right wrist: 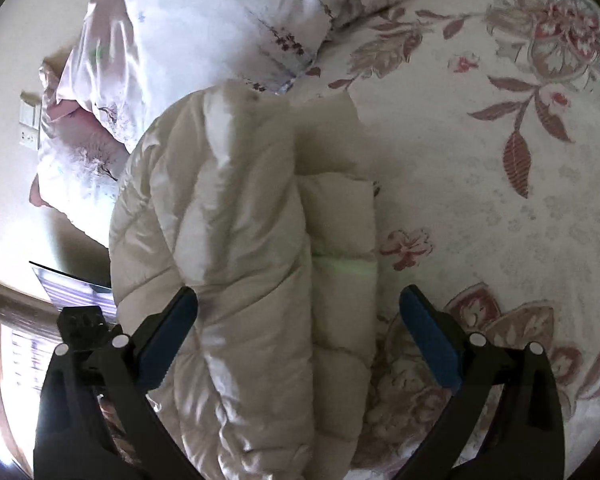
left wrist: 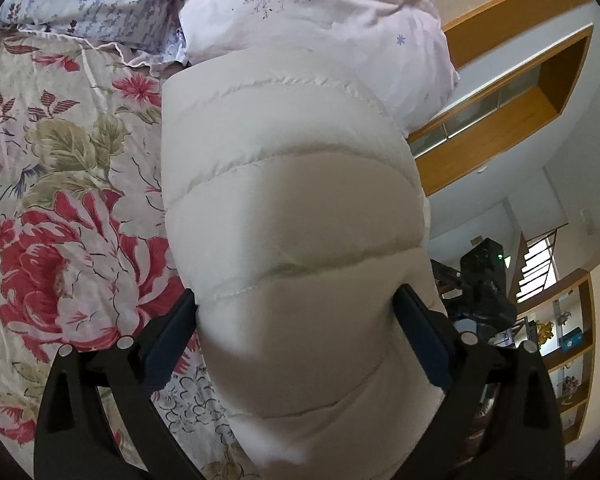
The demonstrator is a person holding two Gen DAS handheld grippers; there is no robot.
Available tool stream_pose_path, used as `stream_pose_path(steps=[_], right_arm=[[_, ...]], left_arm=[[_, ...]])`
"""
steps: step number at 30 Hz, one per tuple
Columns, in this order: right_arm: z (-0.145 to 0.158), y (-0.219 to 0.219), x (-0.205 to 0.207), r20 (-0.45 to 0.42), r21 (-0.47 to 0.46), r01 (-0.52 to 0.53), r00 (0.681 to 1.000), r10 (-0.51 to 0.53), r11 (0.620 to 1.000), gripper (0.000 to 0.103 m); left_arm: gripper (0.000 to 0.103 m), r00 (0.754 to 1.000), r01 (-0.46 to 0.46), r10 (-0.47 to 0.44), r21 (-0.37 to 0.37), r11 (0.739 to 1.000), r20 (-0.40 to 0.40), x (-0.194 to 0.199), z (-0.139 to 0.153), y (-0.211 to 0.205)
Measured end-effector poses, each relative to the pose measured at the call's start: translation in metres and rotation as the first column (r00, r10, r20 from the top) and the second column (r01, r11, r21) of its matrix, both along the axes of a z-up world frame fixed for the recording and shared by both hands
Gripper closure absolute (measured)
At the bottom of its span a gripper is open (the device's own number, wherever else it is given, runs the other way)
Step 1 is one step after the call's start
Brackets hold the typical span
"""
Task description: Fold large clothes
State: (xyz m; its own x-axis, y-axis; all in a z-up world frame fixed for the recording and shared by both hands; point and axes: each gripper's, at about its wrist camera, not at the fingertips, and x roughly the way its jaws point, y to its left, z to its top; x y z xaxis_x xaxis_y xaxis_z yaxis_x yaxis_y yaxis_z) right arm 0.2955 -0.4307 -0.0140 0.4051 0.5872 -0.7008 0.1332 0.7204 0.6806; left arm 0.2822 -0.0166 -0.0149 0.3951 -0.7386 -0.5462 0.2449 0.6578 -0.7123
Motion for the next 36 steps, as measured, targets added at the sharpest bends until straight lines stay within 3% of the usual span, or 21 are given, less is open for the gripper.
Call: stream_pose_path(steps=[9,14,20,25,29,33,36], right_arm=[[-0.020,0.014,0.021,-0.009,0.141,-0.121,0.992,0.124,0.983,0.002],[-0.021,0.028,0.032,0.008,0.144,-0.205,0.979,0.206,0.968,0.002],[-0.021,0.047,0.036,0.044,0.132,-0.266,0.964,0.262,0.955,0.002],[-0.021,0.066,0.040,0.063,0.137,-0.302,0.953,0.296,0.943,0.002],[-0.024,0.068,0.036,0.077,0.186,-0.303,0.953,0.294,0.935,0.023],[-0.029,0.063,0.025,0.111,0.262,-0.276,0.960,0.255,0.925,0.048],[-0.019,0.067,0.017,0.148,0.270,-0.269,0.960,0.237,0.924,0.060]], left_arm=[[0.006,0.999,0.020,-0.022,-0.070,0.997,-0.028,0.011,-0.010,0.001],[0.006,0.998,0.029,-0.036,-0.132,0.991,-0.052,0.016,-0.020,0.002],[0.006,0.999,0.044,-0.047,-0.112,0.993,-0.024,0.014,-0.018,-0.001],[0.008,0.998,0.040,-0.048,-0.157,0.987,-0.041,0.017,-0.022,0.003],[0.016,0.998,0.025,-0.036,-0.199,0.980,-0.050,0.018,-0.025,0.011],[0.032,0.998,0.015,-0.027,-0.223,0.975,-0.050,0.017,-0.026,0.017],[0.042,1.000,0.011,-0.017,-0.222,0.975,-0.026,0.013,-0.020,0.019]])
